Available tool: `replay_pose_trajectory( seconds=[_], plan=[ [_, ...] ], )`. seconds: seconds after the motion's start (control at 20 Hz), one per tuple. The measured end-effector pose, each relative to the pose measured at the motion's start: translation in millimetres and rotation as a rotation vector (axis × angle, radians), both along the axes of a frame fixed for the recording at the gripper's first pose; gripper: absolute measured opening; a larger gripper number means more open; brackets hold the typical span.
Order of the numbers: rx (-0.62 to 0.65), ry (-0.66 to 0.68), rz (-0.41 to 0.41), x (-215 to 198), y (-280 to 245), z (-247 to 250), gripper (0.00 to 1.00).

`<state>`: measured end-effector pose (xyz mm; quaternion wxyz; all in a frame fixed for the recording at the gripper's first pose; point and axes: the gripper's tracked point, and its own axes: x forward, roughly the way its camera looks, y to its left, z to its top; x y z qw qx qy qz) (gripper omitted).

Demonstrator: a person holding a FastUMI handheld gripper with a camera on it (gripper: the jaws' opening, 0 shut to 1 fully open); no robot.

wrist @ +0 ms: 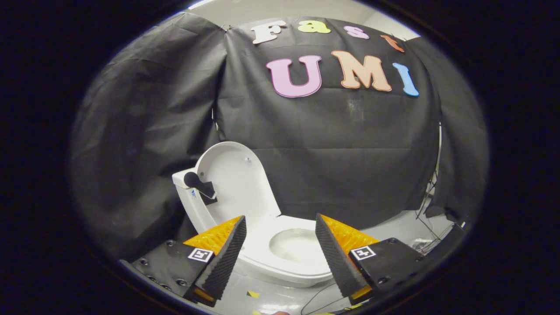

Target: Open the toilet lid.

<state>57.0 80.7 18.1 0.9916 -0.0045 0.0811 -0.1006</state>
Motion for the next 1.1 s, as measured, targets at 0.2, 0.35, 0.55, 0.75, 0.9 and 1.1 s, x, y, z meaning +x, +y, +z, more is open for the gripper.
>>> replay_pose_trajectory(
  seconds=[0.2,0.35,0.55,0.75,0.9,1.1],
  plan=[
    [0.031,-0.028,-0.044,-11,-10,3,0.98],
    [0.053,-0.070,-0.075,-17,-21,7,0.98],
    [0.075,-0.070,-0.105,-22,-31,1,0.98],
    [0.073,-0.101,-0.126,-23,-38,5,0.98],
    [0.084,-0.085,-0.134,-24,-42,-2,0.98],
    [0.082,-0.085,-0.144,-28,-46,1,0.98]
  ],
)
